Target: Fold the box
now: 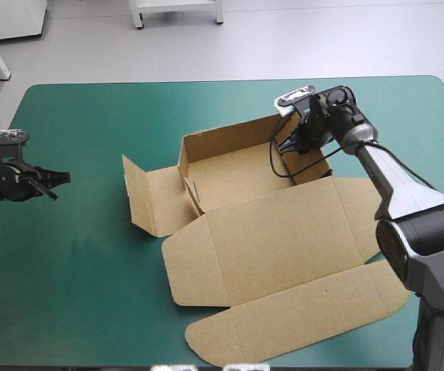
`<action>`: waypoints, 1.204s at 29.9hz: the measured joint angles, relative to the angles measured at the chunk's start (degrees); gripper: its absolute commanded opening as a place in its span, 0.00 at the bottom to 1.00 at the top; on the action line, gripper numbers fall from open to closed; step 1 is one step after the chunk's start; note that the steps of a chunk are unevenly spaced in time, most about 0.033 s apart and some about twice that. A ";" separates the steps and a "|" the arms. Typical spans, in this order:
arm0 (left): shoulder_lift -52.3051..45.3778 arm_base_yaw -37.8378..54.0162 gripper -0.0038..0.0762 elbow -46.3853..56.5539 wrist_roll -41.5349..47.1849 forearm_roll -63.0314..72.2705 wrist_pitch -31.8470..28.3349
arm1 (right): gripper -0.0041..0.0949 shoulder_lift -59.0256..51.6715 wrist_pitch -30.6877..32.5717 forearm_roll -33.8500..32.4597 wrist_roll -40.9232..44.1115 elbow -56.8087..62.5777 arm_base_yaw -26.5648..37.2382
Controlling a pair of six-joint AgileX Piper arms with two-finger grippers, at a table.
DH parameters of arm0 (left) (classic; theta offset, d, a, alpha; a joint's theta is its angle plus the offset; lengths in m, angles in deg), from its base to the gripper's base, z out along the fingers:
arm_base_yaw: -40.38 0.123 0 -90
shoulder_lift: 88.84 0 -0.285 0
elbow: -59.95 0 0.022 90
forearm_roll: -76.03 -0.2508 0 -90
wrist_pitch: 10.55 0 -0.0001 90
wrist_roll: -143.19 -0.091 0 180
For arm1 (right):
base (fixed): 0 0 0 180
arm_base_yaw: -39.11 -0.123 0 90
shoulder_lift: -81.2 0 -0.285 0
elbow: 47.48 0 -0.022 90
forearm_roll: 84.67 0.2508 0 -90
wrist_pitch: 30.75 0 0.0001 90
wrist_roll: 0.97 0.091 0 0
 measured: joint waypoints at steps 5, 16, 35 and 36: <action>0.00 0.00 0.28 0.00 0.00 0.11 0.00 | 0.22 1.26 0.88 -0.31 0.00 0.00 0.21; 0.00 0.00 0.28 0.00 -0.20 1.72 0.00 | 0.02 1.13 1.27 3.73 1.43 -0.05 2.66; 5.94 0.10 0.28 0.00 -18.18 25.37 -3.07 | 0.02 -20.08 0.02 40.91 -17.89 0.45 23.60; 6.54 0.10 0.28 0.00 -20.14 28.13 -3.23 | 0.02 -20.52 0.52 41.85 -18.42 0.45 24.16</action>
